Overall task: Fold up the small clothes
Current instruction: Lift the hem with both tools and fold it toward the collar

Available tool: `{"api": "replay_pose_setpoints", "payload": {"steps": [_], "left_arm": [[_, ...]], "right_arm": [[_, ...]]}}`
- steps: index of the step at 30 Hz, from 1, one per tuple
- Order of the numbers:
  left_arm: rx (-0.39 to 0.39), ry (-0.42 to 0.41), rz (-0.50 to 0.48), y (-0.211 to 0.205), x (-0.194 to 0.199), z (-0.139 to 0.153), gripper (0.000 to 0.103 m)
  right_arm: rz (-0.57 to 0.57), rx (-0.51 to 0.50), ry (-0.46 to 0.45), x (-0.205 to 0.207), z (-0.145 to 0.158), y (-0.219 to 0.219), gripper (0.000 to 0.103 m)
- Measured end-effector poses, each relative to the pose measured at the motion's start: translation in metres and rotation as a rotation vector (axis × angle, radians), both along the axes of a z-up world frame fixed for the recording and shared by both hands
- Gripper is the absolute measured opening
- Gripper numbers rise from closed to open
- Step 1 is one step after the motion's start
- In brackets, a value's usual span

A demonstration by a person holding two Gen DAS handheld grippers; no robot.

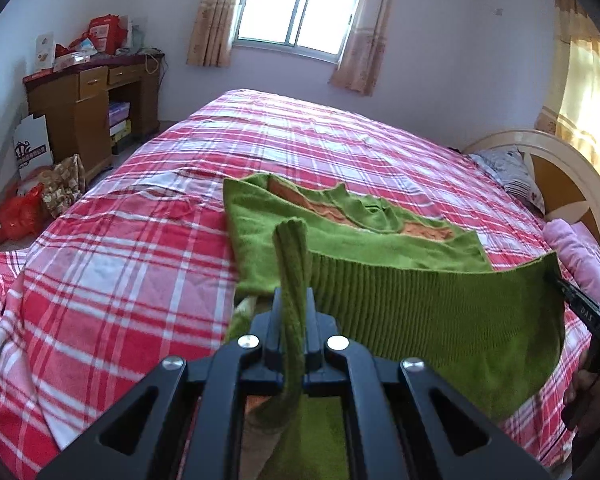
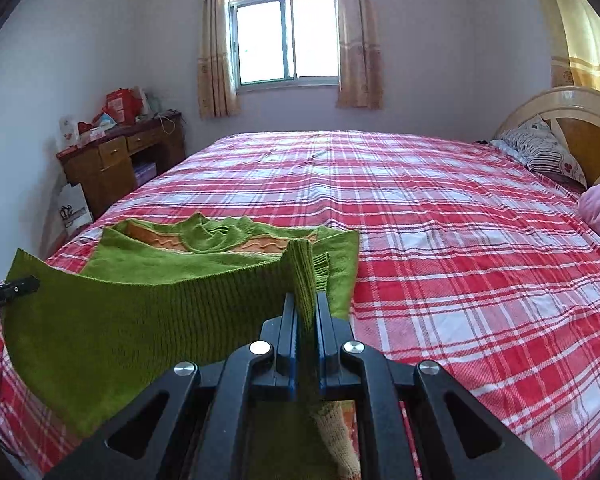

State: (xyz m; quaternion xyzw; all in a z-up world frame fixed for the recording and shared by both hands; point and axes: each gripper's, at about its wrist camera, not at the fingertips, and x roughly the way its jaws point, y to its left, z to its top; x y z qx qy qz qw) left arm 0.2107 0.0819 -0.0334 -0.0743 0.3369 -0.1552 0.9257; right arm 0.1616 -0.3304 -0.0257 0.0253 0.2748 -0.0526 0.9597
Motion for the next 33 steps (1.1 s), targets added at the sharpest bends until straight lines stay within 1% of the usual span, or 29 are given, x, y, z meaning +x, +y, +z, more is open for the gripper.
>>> {"api": "replay_pose_setpoints", "payload": {"steps": [8, 14, 18, 22, 28, 31, 33], "left_arm": [[-0.019, 0.018, 0.022, -0.008, 0.031, 0.000, 0.005], [-0.046, 0.027, 0.046, -0.011, 0.058, 0.003, 0.005], [-0.039, 0.035, 0.063, -0.015, 0.076, 0.003, 0.005], [-0.067, 0.060, 0.084, -0.015, 0.091, -0.001, 0.005], [-0.050, 0.058, 0.104, -0.019, 0.115, 0.000, 0.005], [-0.049, 0.064, 0.112, -0.019, 0.126, -0.001, 0.005], [-0.055, 0.069, 0.116, -0.018, 0.138, 0.000, 0.005]], "right_arm": [[-0.029, -0.001, -0.005, 0.027, -0.002, -0.007, 0.006], [-0.034, -0.004, 0.011, 0.055, -0.003, -0.013, 0.006], [-0.036, -0.014, 0.013, 0.070, -0.003, -0.016, 0.006], [-0.038, -0.017, 0.025, 0.085, -0.004, -0.018, 0.006], [-0.040, -0.027, 0.029, 0.110, -0.005, -0.020, 0.006], [-0.044, -0.009, 0.038, 0.125, -0.006, -0.025, 0.006], [-0.045, -0.014, 0.045, 0.134, -0.006, -0.026, 0.006]]}}
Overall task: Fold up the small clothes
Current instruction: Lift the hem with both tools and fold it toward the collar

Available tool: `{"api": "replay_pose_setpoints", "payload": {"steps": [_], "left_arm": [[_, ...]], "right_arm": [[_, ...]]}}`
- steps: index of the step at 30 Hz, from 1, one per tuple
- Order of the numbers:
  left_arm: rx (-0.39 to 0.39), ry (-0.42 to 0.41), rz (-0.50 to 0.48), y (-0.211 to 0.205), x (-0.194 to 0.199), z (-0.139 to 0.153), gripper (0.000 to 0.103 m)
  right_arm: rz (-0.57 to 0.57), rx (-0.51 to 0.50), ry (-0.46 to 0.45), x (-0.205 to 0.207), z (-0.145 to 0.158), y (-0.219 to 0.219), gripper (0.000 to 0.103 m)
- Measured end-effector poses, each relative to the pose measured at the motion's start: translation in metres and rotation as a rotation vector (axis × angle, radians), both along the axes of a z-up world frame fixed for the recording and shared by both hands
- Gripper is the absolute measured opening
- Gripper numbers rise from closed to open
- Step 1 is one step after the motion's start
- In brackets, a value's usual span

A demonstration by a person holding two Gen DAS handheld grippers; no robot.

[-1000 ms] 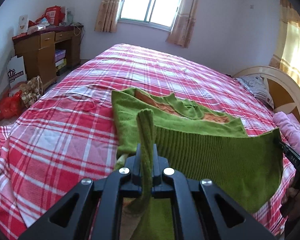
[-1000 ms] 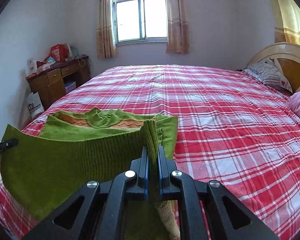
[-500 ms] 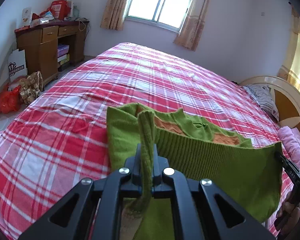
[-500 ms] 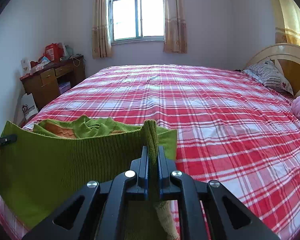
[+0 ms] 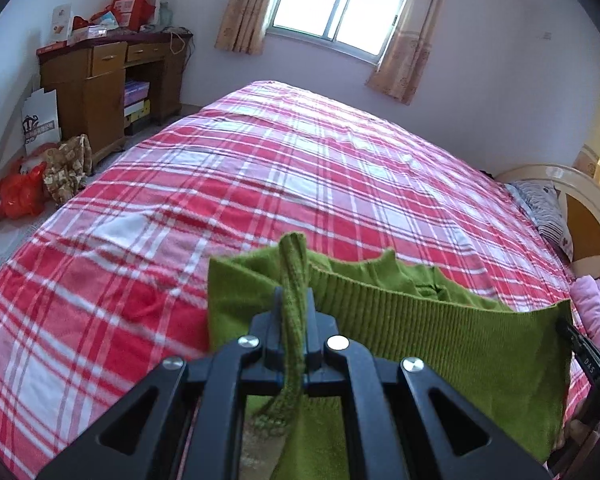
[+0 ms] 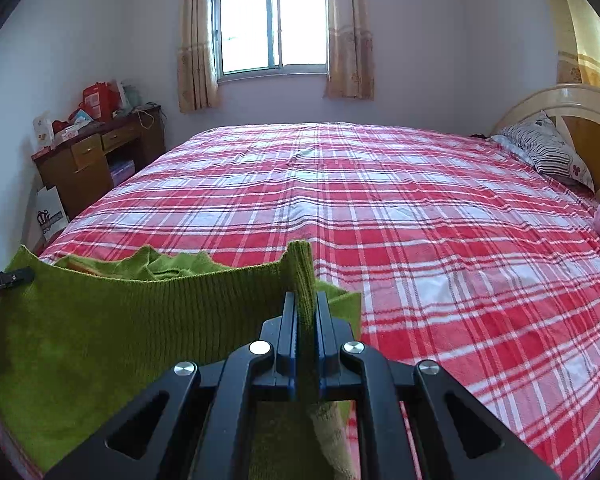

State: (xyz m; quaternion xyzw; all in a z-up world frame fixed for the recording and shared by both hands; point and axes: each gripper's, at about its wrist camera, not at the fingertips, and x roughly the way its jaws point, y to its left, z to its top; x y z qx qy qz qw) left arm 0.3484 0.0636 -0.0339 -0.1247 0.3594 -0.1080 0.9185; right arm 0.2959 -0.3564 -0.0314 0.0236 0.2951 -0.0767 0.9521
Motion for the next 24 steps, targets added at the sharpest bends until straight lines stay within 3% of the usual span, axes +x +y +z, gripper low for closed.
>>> {"api": "replay_pose_setpoints", "payload": {"steps": [9, 17, 20, 24], "left_arm": [[0.028, 0.000, 0.024, -0.016, 0.044, 0.000, 0.005], [0.124, 0.028, 0.060, -0.037, 0.077, -0.030, 0.005], [0.104, 0.063, 0.065, -0.033, 0.080, -0.039, 0.005], [0.080, 0.089, 0.087, -0.028, 0.081, -0.042, 0.013]], "right_arm": [[-0.032, 0.001, 0.034, 0.056, -0.009, -0.012, 0.006], [-0.080, -0.029, 0.113, 0.100, -0.044, -0.023, 0.006], [-0.071, -0.013, 0.149, 0.106, -0.051, -0.026, 0.006], [-0.054, 0.018, 0.219, 0.116, -0.063, -0.029, 0.007]]}}
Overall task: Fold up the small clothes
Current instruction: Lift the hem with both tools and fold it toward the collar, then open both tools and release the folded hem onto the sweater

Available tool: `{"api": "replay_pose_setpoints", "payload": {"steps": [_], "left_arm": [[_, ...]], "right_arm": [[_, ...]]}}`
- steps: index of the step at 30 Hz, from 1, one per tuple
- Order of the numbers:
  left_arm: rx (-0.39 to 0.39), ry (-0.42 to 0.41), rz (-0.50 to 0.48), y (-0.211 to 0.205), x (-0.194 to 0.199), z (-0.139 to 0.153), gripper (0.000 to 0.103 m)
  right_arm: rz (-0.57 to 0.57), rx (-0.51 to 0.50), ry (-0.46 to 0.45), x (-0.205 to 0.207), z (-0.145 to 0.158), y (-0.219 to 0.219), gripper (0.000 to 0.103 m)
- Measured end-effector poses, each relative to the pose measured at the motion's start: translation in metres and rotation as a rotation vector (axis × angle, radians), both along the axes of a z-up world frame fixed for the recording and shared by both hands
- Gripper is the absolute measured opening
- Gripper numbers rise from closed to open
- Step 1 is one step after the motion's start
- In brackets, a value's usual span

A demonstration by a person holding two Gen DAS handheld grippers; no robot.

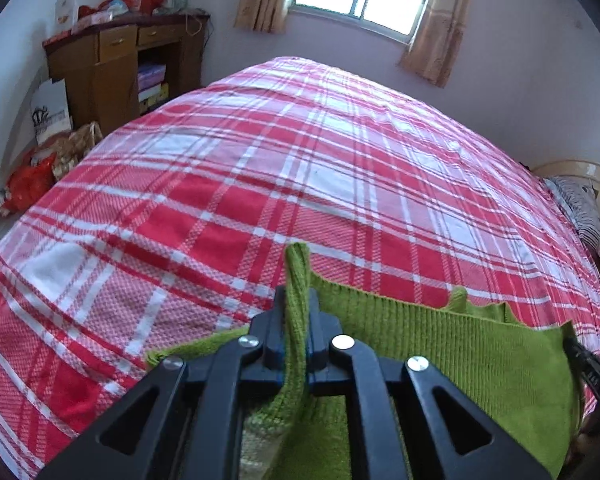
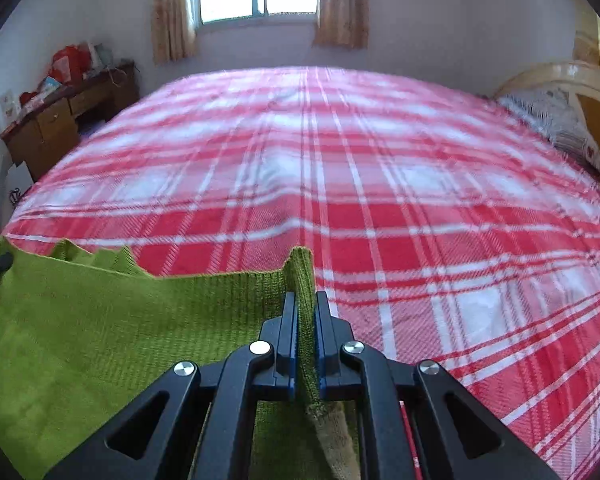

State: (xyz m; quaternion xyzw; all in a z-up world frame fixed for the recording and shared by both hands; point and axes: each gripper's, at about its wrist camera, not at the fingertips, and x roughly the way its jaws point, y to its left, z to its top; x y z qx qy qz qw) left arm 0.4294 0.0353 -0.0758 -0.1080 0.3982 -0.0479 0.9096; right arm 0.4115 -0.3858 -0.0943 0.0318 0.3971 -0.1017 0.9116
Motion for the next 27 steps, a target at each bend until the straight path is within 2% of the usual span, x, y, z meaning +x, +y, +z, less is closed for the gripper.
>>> {"api": "replay_pose_setpoints", "payload": {"steps": [2, 4, 6, 7, 9, 11, 12, 14, 17, 19, 22, 24, 27], "left_arm": [[-0.003, 0.016, 0.023, 0.003, 0.001, -0.001, 0.018], [-0.002, 0.052, 0.049, 0.006, 0.005, -0.004, 0.043], [-0.048, 0.054, 0.060, 0.015, 0.000, 0.000, 0.046], [-0.057, 0.058, 0.064, 0.018, -0.003, 0.003, 0.051], [-0.067, 0.051, 0.069, 0.027, -0.018, 0.015, 0.057], [-0.045, 0.028, 0.041, 0.032, -0.039, 0.027, 0.060], [-0.009, 0.015, 0.026, 0.032, -0.050, 0.032, 0.060], [0.072, -0.018, -0.018, 0.029, -0.078, 0.039, 0.060], [0.130, -0.052, -0.097, 0.022, -0.122, 0.040, 0.061], [0.123, -0.059, -0.130, 0.018, -0.147, 0.037, 0.069], [0.127, -0.065, -0.138, 0.009, -0.179, 0.028, 0.070], [0.142, -0.074, -0.153, 0.001, -0.194, 0.023, 0.070], [0.224, -0.080, -0.150, -0.010, -0.205, 0.012, 0.070]], "right_arm": [[0.003, 0.033, 0.029, 0.006, -0.004, -0.004, 0.007], [-0.003, 0.085, 0.036, 0.007, -0.007, -0.013, 0.008], [-0.011, 0.172, 0.036, 0.006, -0.008, -0.025, 0.012], [-0.015, 0.236, 0.024, 0.004, -0.008, -0.034, 0.013], [-0.036, 0.411, -0.051, -0.014, -0.003, -0.057, 0.013], [-0.174, 0.460, -0.169, -0.052, 0.013, -0.077, 0.013], [-0.214, 0.461, -0.238, -0.078, 0.023, -0.082, 0.013], [-0.189, 0.428, -0.266, -0.110, 0.034, -0.077, 0.013], [-0.073, 0.359, -0.219, -0.154, 0.038, -0.044, 0.013], [0.030, 0.292, -0.181, -0.181, 0.035, -0.012, 0.013], [0.144, 0.176, -0.141, -0.204, 0.029, 0.029, 0.013], [0.186, 0.121, -0.106, -0.212, 0.022, 0.053, 0.013], [0.204, 0.120, -0.053, -0.220, 0.006, 0.067, 0.013]]}}
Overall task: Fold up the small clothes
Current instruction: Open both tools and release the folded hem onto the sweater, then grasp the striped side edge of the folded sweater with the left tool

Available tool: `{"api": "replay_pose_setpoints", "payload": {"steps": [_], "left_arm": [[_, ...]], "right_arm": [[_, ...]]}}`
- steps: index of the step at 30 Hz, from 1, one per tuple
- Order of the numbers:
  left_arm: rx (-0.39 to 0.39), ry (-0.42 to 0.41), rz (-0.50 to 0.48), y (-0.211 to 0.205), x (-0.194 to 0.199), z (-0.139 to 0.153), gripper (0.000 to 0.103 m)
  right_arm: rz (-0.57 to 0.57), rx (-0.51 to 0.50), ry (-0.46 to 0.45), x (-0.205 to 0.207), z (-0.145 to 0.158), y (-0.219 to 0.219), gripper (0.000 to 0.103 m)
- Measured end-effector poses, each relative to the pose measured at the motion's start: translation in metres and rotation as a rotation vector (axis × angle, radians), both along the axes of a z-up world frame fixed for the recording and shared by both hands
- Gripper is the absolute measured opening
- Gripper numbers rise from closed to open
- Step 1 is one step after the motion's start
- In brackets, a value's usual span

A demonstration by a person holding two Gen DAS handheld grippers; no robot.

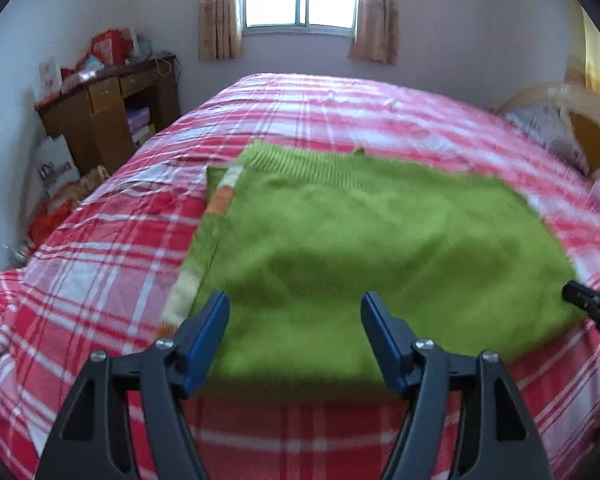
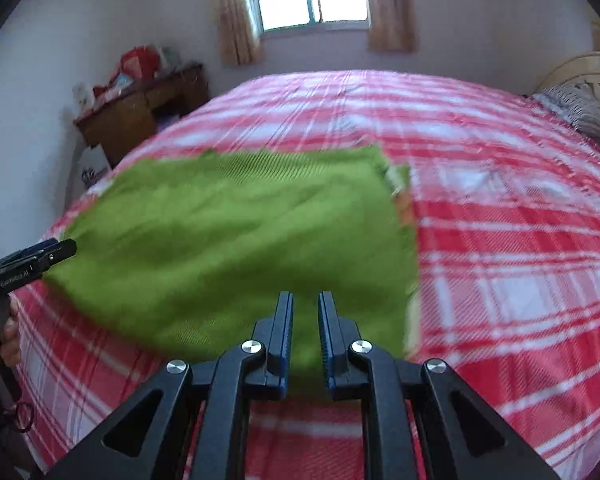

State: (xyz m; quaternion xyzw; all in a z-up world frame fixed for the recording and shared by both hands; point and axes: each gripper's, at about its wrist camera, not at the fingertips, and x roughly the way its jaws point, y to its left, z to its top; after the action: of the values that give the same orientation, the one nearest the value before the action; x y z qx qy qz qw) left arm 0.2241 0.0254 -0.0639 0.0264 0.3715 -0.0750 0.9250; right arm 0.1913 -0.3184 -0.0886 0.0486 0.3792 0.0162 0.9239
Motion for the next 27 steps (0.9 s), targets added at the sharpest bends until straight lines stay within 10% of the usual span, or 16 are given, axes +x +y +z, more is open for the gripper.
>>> {"api": "replay_pose_setpoints", "payload": {"steps": [17, 27], "left_arm": [[0.133, 0.030, 0.106, 0.022, -0.031, -0.007, 0.080], [0.124, 0.021, 0.209, 0.046, -0.030, 0.005, 0.093]], "right_arm": [[-0.030, -0.080, 0.111, -0.052, -0.015, -0.005, 0.013], [0.121, 0.003, -0.074, -0.009, 0.022, 0.084, 0.013]]}}
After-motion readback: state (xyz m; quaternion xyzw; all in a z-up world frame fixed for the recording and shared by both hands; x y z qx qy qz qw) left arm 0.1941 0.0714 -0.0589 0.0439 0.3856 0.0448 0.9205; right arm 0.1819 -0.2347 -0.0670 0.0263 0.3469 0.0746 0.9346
